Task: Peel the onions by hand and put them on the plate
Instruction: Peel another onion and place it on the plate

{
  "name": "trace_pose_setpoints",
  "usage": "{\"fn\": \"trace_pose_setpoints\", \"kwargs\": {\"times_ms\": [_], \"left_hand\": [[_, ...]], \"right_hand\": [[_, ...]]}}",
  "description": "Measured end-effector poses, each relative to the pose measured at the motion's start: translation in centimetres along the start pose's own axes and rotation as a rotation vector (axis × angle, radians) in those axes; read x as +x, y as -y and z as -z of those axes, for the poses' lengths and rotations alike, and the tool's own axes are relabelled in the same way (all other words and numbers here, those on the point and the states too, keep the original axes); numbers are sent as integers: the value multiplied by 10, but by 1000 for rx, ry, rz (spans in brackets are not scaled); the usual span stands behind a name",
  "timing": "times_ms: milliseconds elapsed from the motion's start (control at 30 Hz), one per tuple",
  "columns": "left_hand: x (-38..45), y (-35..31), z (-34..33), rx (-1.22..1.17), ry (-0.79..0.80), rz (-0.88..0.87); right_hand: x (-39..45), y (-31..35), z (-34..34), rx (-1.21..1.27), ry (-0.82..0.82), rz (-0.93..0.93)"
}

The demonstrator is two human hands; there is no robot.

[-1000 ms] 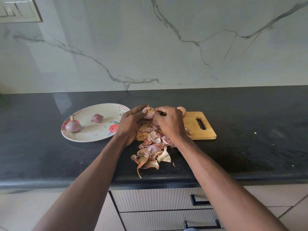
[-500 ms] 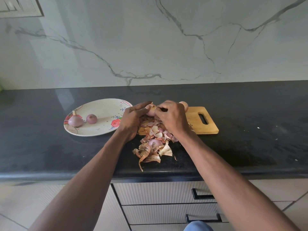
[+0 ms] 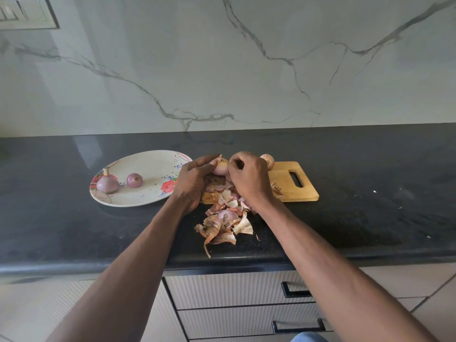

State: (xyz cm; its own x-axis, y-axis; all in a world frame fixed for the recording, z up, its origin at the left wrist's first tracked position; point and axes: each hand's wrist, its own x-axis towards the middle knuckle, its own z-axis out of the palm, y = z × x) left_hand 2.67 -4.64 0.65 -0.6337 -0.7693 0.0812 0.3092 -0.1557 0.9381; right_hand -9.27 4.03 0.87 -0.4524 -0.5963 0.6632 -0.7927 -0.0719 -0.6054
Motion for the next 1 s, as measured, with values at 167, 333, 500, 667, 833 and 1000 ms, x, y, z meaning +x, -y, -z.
{"fn": "trace_pose_setpoints", "kwargs": {"times_ms": [167, 333, 500, 667, 833, 1000], "left_hand": [[0, -1, -1, -43, -5, -21], [-1, -2, -3, -27, -7, -37], [0, 0, -2, 32, 0, -51], [1, 2, -3, 66, -3, -69], [-1, 1, -5, 65, -2, -63], [-1, 0, -4, 45, -1, -49]], "right_hand": [[3, 1, 2, 105, 15, -16], [4, 2, -2, 74, -11, -10], [3, 1, -8, -36, -30, 77], [2, 0, -16, -292, 53, 163], [1, 0, -18, -269, 46, 127], [3, 1, -15, -172, 44, 55]]}}
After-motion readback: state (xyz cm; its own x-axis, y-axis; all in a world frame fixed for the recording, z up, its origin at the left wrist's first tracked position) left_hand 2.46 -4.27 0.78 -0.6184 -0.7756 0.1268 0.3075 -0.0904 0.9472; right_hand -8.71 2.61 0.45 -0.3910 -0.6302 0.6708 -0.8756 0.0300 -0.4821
